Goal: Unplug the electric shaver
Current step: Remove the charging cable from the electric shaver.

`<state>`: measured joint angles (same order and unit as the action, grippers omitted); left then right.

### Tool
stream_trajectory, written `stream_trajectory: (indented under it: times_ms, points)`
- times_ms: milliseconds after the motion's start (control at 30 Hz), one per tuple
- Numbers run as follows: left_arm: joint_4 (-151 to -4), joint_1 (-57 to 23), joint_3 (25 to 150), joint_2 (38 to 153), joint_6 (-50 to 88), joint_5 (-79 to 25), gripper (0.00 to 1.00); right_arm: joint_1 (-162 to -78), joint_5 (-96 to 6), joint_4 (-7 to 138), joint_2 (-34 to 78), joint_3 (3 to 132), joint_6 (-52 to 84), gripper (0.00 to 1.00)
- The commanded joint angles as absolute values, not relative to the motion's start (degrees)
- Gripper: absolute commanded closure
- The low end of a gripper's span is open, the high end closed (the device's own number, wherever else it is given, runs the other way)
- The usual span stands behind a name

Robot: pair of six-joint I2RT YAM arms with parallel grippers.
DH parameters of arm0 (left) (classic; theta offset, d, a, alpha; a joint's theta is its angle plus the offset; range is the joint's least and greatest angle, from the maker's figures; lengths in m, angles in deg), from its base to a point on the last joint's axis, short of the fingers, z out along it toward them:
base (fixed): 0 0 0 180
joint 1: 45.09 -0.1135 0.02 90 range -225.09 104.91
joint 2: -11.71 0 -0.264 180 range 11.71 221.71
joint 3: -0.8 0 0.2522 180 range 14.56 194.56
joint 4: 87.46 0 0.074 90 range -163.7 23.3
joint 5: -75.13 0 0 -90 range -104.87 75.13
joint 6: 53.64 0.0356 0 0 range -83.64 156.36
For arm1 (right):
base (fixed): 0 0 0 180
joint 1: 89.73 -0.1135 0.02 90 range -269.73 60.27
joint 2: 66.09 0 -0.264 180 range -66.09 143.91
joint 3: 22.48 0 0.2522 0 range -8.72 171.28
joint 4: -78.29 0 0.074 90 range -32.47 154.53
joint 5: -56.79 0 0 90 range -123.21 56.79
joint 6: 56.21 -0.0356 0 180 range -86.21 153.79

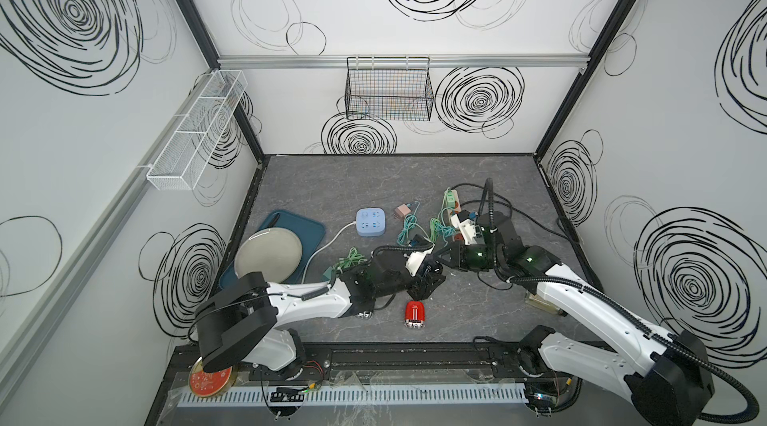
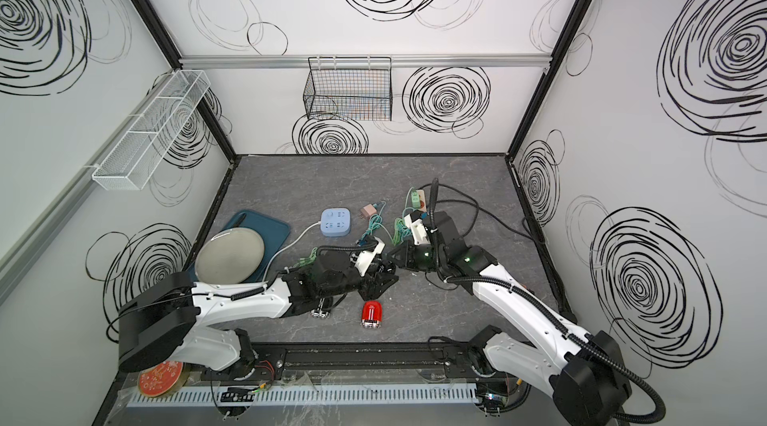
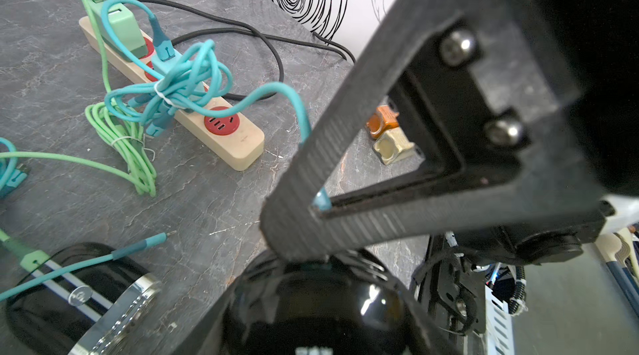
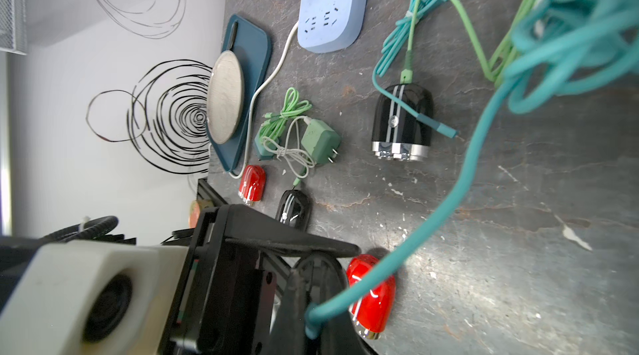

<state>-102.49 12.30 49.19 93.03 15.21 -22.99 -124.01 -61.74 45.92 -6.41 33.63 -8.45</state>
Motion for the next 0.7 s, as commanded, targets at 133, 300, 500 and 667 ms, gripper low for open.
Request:
stream_trajectory:
  times_ms: [133,300,500,667]
  points:
    - [-96.5,12.4,45.3,92.5,14.6,-22.0,0.67,-124.8,-53.0,41.6,-7.4,40.2,-2.7,0.95]
    - [-96.2,12.3,45.5,92.9,14.6,-22.3,0.68,-129.8,-44.2,39.6,-7.8,42.3,0.7,0.95]
    - [-96.5,12.4,46.0,93.8,14.4,-22.4,0.69,-128.8,-47.4,44.5,-9.3,40.1,-3.5,0.96]
    - [-96.1,12.5,45.9,93.6,14.6,-22.2,0.69,-122.5,-58.1,47.6,-10.1,37.7,-8.3,0.96]
